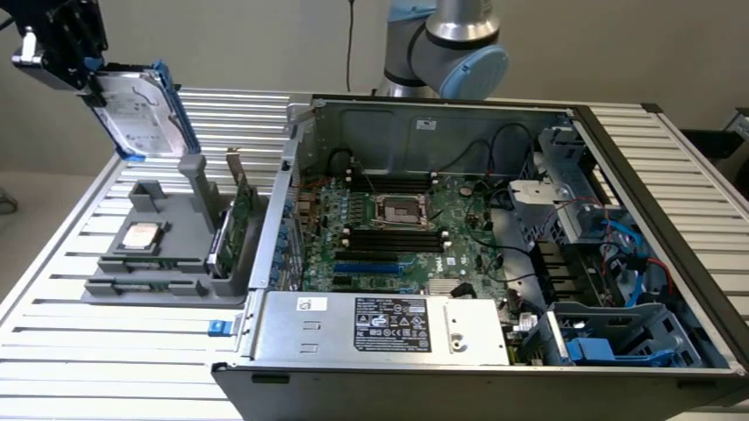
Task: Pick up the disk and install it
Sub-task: 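Pick up the disk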
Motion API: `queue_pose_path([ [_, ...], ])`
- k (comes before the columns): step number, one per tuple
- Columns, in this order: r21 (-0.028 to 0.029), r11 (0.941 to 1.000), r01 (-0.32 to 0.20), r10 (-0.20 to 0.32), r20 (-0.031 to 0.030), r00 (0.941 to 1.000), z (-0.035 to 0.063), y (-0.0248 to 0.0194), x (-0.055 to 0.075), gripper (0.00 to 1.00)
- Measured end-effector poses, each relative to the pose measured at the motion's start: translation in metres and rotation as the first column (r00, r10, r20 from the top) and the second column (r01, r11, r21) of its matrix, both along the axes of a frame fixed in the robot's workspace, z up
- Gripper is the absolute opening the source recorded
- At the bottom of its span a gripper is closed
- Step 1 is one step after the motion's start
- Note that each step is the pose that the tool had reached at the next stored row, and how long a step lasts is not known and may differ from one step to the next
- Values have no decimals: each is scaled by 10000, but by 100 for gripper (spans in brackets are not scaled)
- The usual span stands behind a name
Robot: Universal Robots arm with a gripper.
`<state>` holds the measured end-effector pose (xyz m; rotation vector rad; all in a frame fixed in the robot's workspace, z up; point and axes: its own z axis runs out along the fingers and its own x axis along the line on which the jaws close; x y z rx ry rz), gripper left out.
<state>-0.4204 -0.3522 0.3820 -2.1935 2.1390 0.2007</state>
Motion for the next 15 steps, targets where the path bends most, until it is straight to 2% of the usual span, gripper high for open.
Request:
queue_pose_path([
  [15,94,10000,-18,20,-161,9999,453,1,612,33],
])
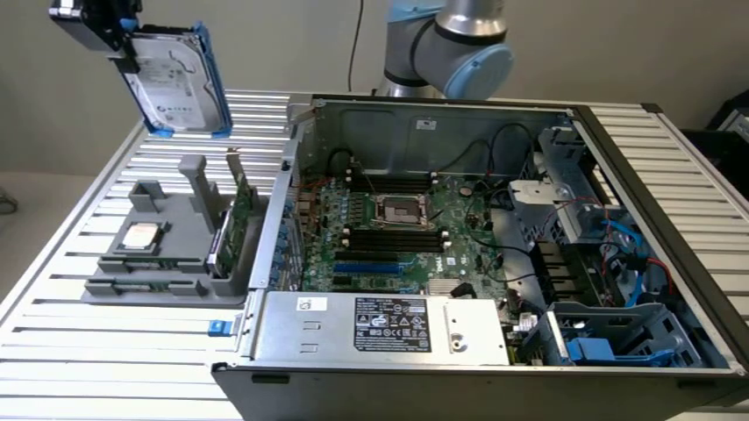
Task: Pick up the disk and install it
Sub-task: 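Pick up the disk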
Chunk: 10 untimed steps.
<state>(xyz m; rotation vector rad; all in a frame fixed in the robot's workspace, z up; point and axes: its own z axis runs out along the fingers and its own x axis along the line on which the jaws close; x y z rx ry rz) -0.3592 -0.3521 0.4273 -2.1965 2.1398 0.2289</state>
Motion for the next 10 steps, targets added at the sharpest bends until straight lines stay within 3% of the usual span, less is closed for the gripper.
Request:
queue_pose_path([
  [10,86,10000,-2,3,-131,9999,233,0,446,33],
])
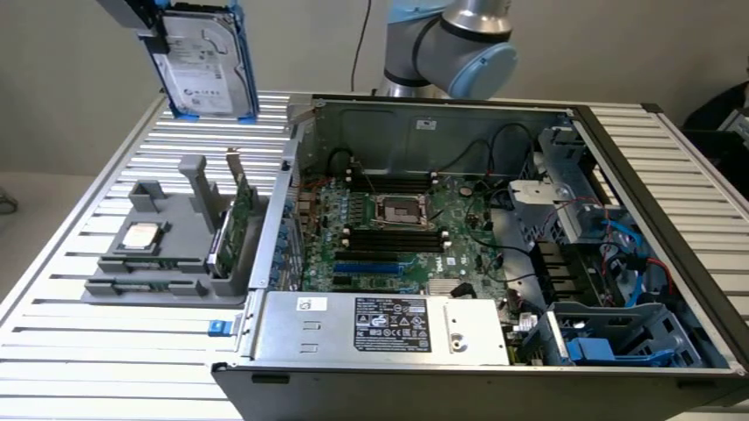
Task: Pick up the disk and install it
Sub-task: 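Pick up the disk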
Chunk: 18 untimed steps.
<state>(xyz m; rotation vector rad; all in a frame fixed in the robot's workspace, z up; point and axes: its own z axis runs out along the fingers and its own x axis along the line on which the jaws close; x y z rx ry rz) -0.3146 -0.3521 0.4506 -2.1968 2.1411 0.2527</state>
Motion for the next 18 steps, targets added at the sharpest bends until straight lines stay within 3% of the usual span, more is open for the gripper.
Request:
queue_pose_path([
  [18,237,9997,4,4,-347,9994,301,0,817,33],
])
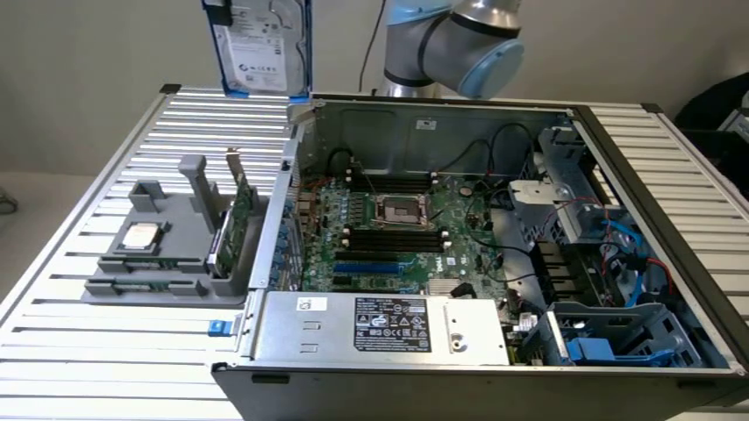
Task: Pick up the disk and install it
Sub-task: 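Pick up the disk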
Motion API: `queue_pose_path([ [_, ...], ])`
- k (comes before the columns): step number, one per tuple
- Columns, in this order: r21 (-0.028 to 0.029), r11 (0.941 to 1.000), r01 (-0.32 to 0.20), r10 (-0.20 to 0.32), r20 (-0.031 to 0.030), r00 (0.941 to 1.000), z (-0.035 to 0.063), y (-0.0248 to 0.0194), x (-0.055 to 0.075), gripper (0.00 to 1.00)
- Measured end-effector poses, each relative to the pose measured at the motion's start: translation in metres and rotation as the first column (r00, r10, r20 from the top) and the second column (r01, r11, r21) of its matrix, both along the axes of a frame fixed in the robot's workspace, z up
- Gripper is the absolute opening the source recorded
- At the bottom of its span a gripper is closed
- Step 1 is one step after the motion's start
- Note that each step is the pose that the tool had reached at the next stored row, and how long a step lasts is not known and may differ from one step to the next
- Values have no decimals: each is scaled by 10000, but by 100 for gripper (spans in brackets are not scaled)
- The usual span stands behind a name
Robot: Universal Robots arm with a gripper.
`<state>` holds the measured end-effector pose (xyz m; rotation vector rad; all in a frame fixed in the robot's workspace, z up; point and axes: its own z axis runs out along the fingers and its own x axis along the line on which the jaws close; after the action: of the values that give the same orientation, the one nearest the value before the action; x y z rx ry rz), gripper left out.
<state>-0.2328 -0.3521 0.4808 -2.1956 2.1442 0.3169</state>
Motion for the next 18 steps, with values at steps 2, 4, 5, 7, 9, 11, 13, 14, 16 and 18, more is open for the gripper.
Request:
queue_pose_path([
  [2,27,10000,-1,1,-6,10000,3,0,92,33],
  [4,49,10000,-1,1,-9,10000,4,0,181,33],
  [5,58,10000,-2,2,-10,10000,4,0,226,33],
  [7,72,10000,-10,10,-11,10000,4,-1,319,33],
  [9,75,10000,-20,20,-13,10000,7,-1,409,33],
  [11,75,10000,-35,35,-14,10000,10,-2,500,33],
  [13,76,10000,-48,48,-14,10000,12,-3,578,33],
  [14,75,10000,-52,52,-13,10000,12,-4,604,33],
  [16,75,10000,-52,52,-14,10000,13,-7,641,33],
  [18,75,10000,-52,52,-15,10000,19,-21,673,33],
])
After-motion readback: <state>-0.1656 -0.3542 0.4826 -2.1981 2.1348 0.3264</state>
